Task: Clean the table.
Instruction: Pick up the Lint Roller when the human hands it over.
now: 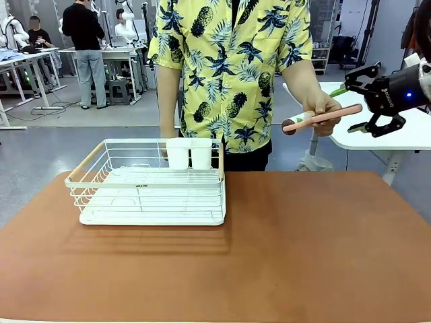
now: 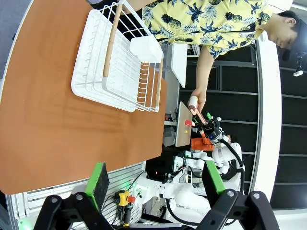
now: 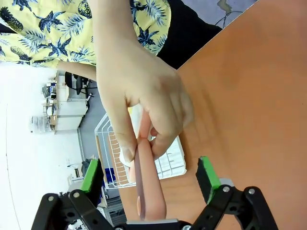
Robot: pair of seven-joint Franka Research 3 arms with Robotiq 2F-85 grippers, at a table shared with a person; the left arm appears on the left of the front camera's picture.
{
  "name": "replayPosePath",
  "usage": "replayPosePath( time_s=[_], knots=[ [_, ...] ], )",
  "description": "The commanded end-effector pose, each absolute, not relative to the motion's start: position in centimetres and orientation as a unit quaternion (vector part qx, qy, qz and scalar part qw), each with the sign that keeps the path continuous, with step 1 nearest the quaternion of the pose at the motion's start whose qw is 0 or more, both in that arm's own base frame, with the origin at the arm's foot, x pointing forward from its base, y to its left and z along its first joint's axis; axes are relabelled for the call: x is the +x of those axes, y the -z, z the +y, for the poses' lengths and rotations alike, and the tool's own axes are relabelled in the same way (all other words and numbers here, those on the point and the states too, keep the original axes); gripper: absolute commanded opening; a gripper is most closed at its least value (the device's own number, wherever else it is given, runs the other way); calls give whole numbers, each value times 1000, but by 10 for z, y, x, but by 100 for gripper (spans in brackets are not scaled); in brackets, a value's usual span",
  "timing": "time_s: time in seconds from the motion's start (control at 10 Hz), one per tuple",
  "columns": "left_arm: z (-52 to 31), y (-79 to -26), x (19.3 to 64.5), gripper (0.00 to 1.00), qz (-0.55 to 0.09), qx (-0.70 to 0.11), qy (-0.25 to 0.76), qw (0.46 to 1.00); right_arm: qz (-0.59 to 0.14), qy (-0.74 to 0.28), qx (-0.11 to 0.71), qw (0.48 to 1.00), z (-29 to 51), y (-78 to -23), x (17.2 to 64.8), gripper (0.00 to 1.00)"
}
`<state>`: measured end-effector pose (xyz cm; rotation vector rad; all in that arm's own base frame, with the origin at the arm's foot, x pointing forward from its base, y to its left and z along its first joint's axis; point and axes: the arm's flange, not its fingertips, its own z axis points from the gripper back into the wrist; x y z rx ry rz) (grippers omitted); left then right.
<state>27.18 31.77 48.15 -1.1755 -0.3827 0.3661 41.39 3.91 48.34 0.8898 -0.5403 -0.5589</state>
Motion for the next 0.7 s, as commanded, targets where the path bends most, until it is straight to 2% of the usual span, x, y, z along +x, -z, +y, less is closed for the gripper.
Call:
replayPosePath(
  time_s=[0.0, 0.2, 0.6],
  knots=[
    [318, -481, 269, 100, -186, -550, -166, 798, -250, 276, 428, 823, 46, -482, 416, 100],
    [318, -481, 269, 100, -186, -550, -166, 798, -244, 277, 436, 821, 44, -481, 418, 100],
    [318, -481, 269, 100, -186, -550, -166, 798, -245, 267, 447, 818, 38, -480, 420, 62]
  ],
)
